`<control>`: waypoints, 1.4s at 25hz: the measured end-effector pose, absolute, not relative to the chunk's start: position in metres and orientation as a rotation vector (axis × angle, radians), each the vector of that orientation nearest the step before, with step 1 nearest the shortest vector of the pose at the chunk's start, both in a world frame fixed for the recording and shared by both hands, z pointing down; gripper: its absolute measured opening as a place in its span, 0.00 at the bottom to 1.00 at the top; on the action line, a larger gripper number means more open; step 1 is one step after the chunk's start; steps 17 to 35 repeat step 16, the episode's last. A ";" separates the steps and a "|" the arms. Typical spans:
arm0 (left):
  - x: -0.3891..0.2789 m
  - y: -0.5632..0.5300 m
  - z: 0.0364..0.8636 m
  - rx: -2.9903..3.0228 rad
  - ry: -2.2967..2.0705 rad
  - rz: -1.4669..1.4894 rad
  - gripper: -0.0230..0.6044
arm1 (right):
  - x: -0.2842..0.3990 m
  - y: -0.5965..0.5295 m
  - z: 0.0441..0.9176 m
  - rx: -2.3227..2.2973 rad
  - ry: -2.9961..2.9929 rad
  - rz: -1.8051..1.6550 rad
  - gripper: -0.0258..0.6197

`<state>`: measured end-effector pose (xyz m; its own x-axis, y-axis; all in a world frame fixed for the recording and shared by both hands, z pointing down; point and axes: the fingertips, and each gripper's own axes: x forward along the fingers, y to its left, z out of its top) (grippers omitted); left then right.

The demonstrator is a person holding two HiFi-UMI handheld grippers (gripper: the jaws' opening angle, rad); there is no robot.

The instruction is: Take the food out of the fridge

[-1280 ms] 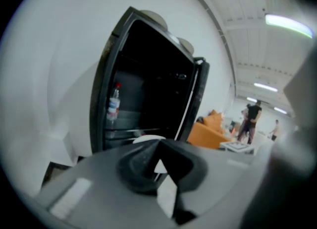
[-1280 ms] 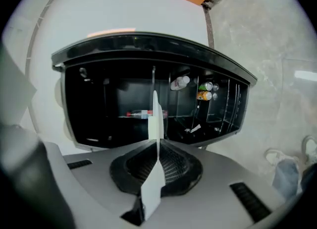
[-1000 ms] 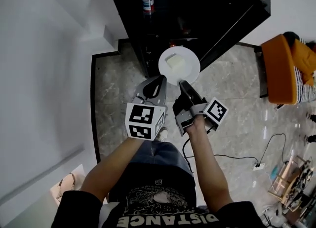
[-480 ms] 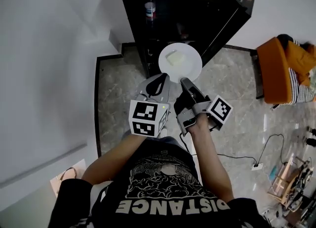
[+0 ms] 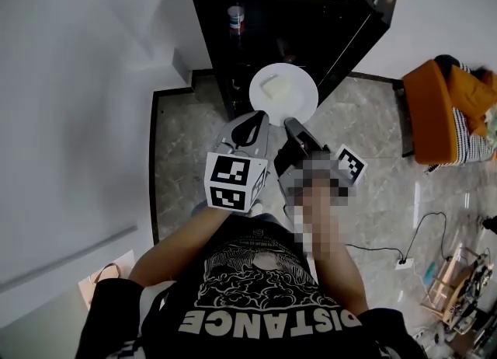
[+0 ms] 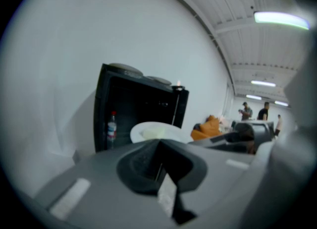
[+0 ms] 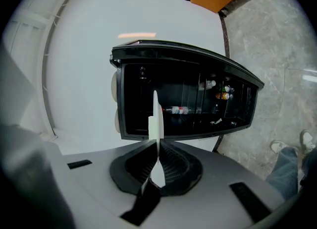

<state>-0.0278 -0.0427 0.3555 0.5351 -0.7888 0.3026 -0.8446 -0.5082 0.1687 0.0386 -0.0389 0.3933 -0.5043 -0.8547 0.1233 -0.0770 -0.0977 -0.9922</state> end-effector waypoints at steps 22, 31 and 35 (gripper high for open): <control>-0.026 -0.045 0.357 2.473 -1.342 0.269 0.04 | 0.037 -0.041 0.394 -1.022 1.567 -1.668 0.06; -0.026 -0.045 0.357 2.473 -1.342 0.269 0.04 | 0.037 -0.041 0.394 -1.022 1.567 -1.668 0.06; -0.026 -0.045 0.357 2.473 -1.342 0.269 0.04 | 0.037 -0.041 0.394 -1.022 1.567 -1.668 0.06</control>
